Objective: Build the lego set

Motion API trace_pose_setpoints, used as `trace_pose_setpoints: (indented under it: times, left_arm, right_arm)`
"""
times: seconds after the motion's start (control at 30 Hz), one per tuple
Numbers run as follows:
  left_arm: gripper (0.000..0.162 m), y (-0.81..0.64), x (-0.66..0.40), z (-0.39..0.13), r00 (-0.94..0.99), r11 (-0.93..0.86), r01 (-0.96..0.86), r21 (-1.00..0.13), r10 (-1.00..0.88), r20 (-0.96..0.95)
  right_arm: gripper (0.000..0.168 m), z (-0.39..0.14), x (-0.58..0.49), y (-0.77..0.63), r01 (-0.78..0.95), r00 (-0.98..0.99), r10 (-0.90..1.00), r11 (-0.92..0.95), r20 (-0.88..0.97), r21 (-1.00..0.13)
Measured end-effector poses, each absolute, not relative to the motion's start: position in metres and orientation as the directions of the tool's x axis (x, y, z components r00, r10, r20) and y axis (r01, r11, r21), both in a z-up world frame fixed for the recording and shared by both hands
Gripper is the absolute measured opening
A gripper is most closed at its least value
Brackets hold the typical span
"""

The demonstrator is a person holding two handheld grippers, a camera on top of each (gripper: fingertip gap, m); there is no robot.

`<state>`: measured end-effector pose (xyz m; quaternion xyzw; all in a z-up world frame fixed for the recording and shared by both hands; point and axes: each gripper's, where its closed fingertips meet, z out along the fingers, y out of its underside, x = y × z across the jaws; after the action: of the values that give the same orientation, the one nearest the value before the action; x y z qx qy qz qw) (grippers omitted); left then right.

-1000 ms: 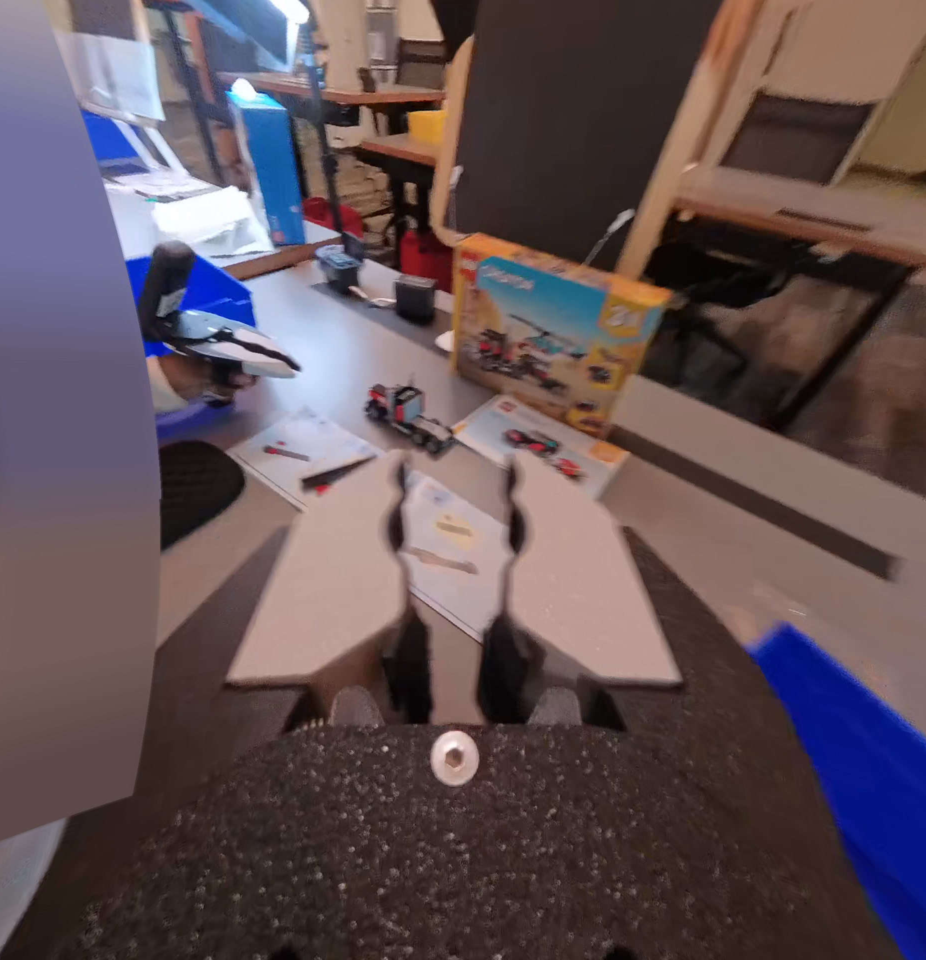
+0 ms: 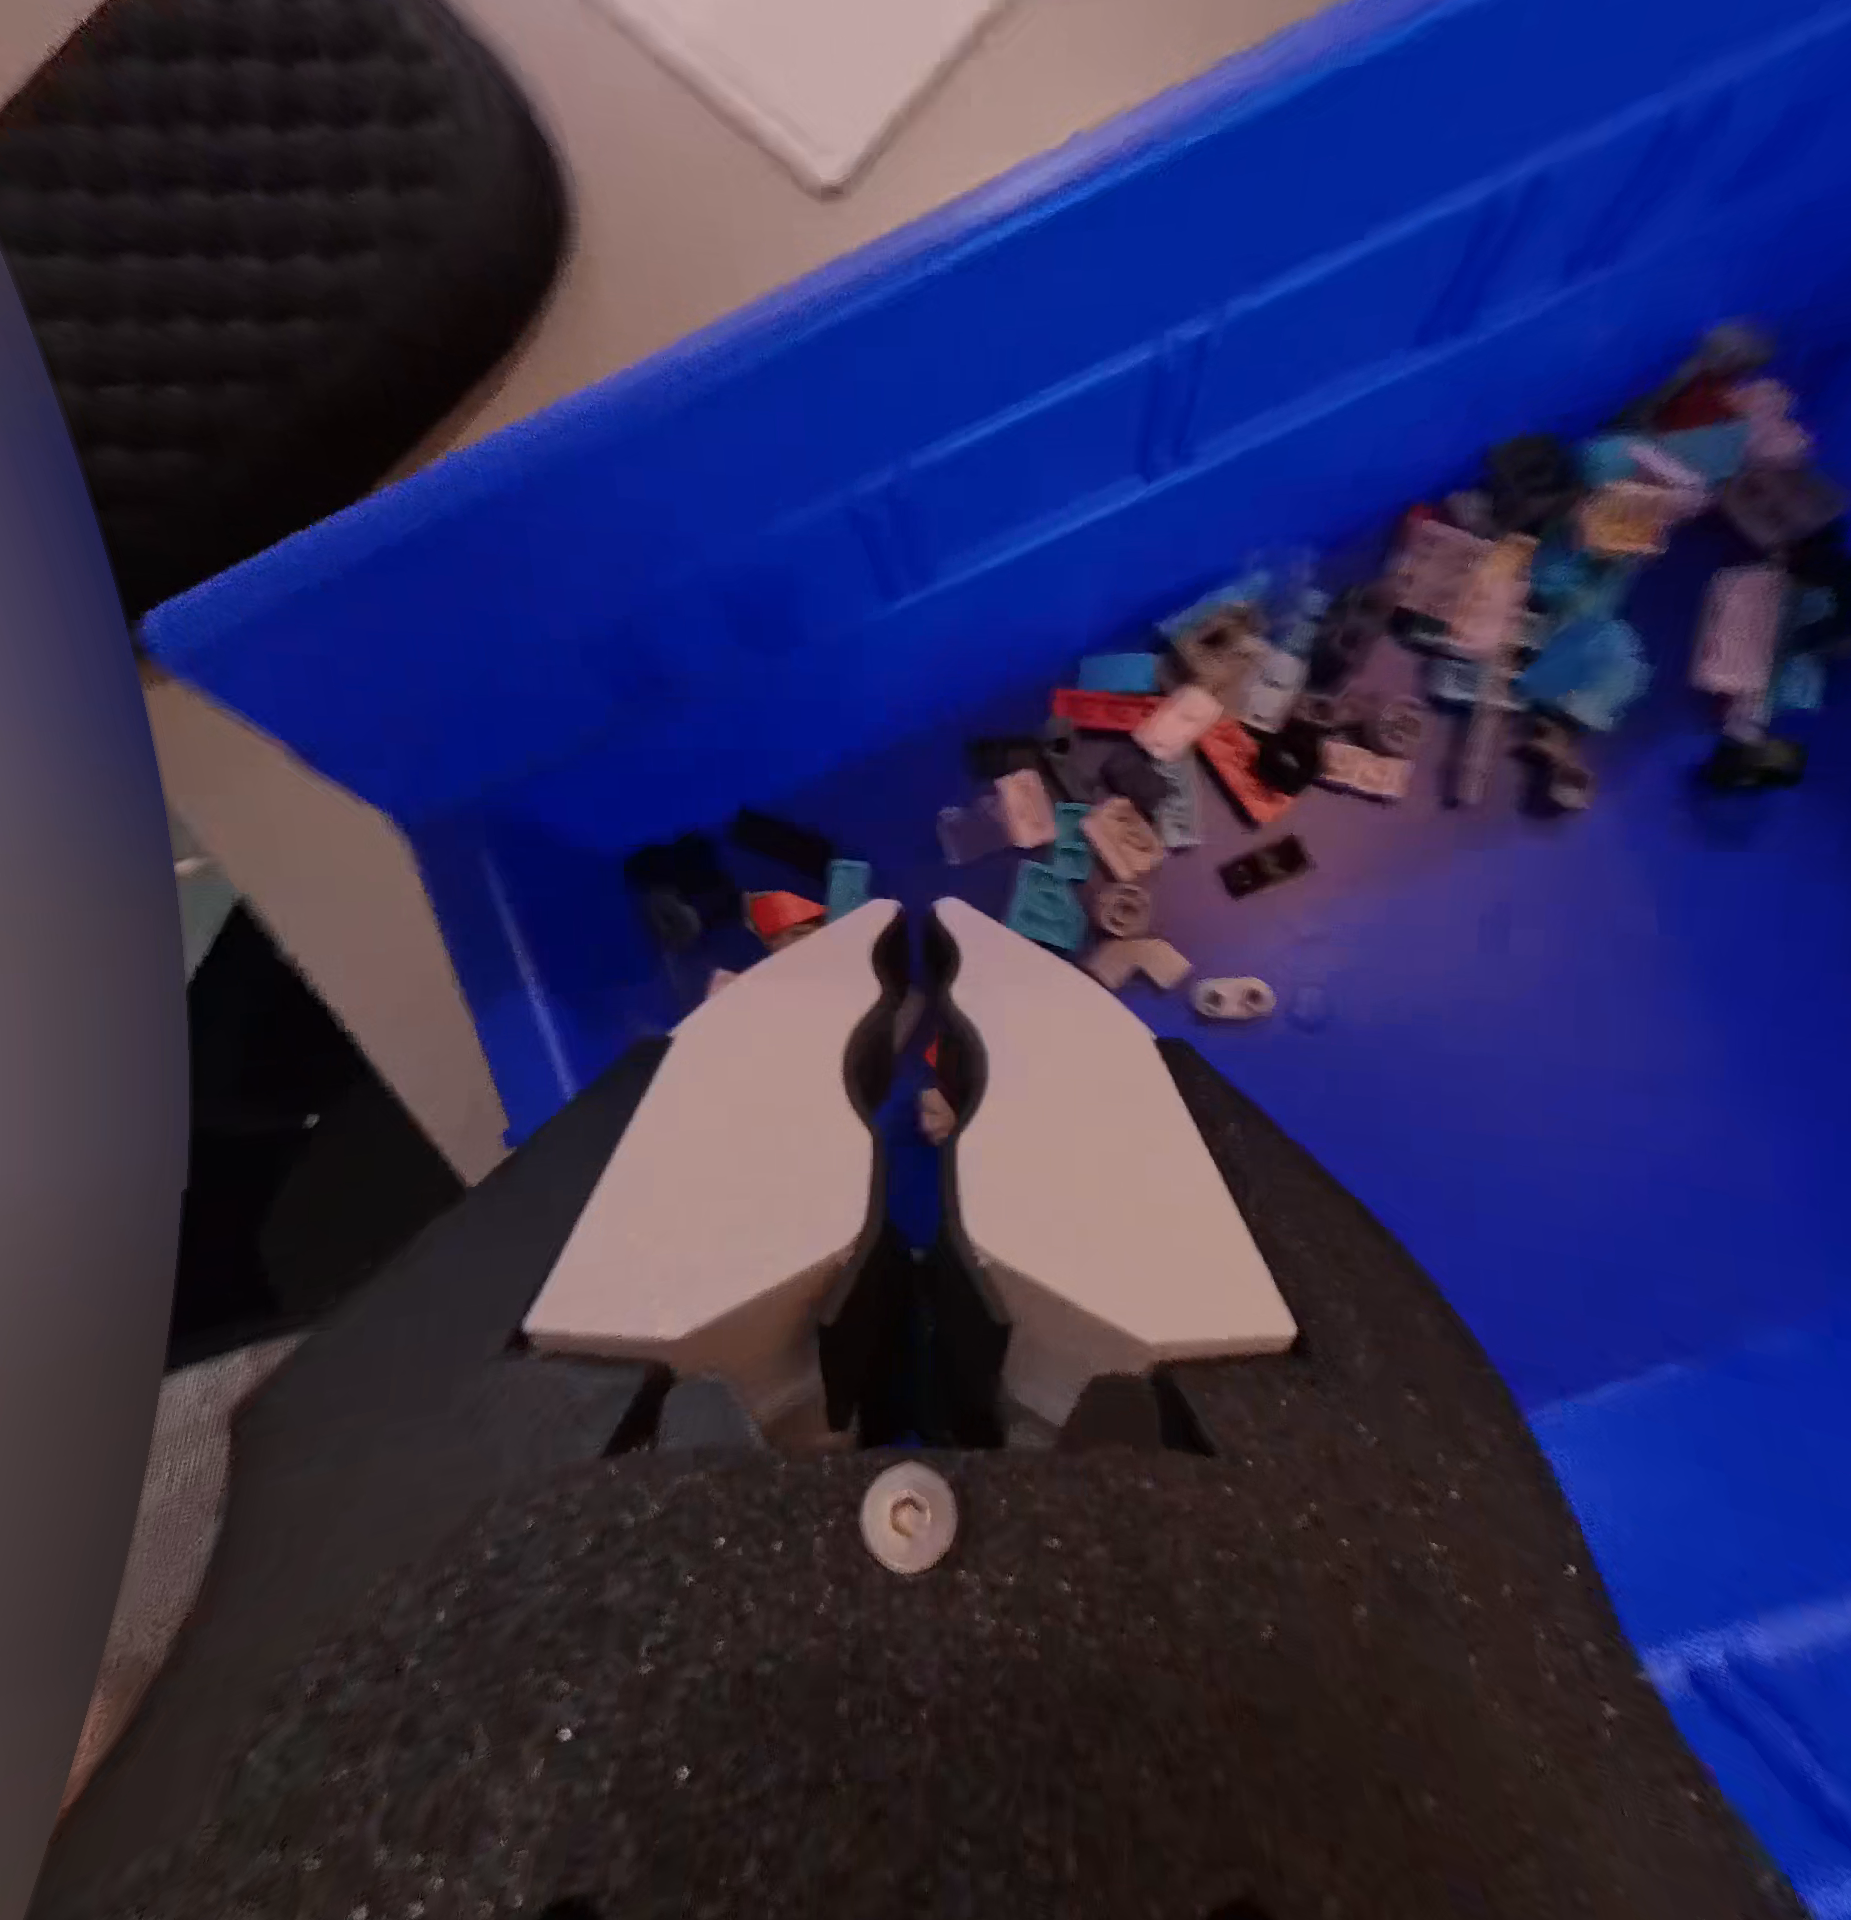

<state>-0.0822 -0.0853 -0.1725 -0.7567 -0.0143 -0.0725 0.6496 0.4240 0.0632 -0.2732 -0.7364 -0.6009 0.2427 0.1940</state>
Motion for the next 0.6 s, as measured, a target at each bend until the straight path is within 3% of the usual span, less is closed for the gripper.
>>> trace_pose_setpoints:
  times: [0.07, 0.13, 0.23, 0.27, 0.3, 0.33, 0.4, 0.5, 0.6]
  left_arm:
    - [0.025, -0.087, -0.084, -0.174, 0.986, -0.144, 0.146, -0.979, -0.056, 0.156]
    - [0.025, -0.088, -0.086, -0.176, 0.983, -0.147, 0.169, -0.975, -0.039, 0.177]
    - [0.025, -0.088, -0.088, -0.178, 0.984, -0.155, 0.171, -0.973, -0.027, 0.177]
    - [0.025, -0.088, -0.089, -0.178, 0.985, -0.159, 0.166, -0.973, -0.024, 0.171]
    - [0.025, -0.087, -0.089, -0.178, 0.986, -0.165, 0.158, -0.974, -0.022, 0.164]
    - [0.025, -0.086, -0.090, -0.179, 0.987, -0.170, 0.152, -0.974, -0.020, 0.157]
    - [0.025, -0.085, -0.092, -0.179, 0.988, -0.175, 0.147, -0.974, -0.019, 0.153]
    - [0.025, -0.082, -0.093, -0.177, 0.988, -0.175, 0.146, -0.974, -0.026, 0.153]
    - [0.025, -0.080, -0.094, -0.178, 0.989, -0.178, 0.140, -0.974, -0.025, 0.146]
  right_arm:
    - [0.001, -0.278, 0.421, 0.053, 0.815, 0.073, 0.989, -0.135, -0.131, -0.563]
    - [0.005, -0.281, 0.422, 0.062, 0.828, 0.117, 0.991, -0.137, -0.071, -0.544]
    - [0.041, -0.275, 0.417, 0.079, 0.780, 0.232, 0.971, -0.222, -0.058, -0.585]
    - [0.038, -0.273, 0.414, 0.081, 0.759, 0.249, 0.965, -0.244, -0.077, -0.604]
    - [0.013, -0.272, 0.412, 0.082, 0.749, 0.243, 0.966, -0.244, -0.088, -0.615]
    - [0.003, -0.271, 0.410, 0.084, 0.744, 0.232, 0.969, -0.234, -0.086, -0.626]
    - [0.004, -0.270, 0.406, 0.090, 0.740, 0.246, 0.966, -0.237, -0.074, -0.629]
    - [0.024, -0.265, 0.397, 0.107, 0.711, 0.293, 0.955, -0.253, -0.051, -0.656]
    - [0.027, -0.271, 0.389, 0.117, 0.731, 0.282, 0.958, -0.248, -0.049, -0.635]
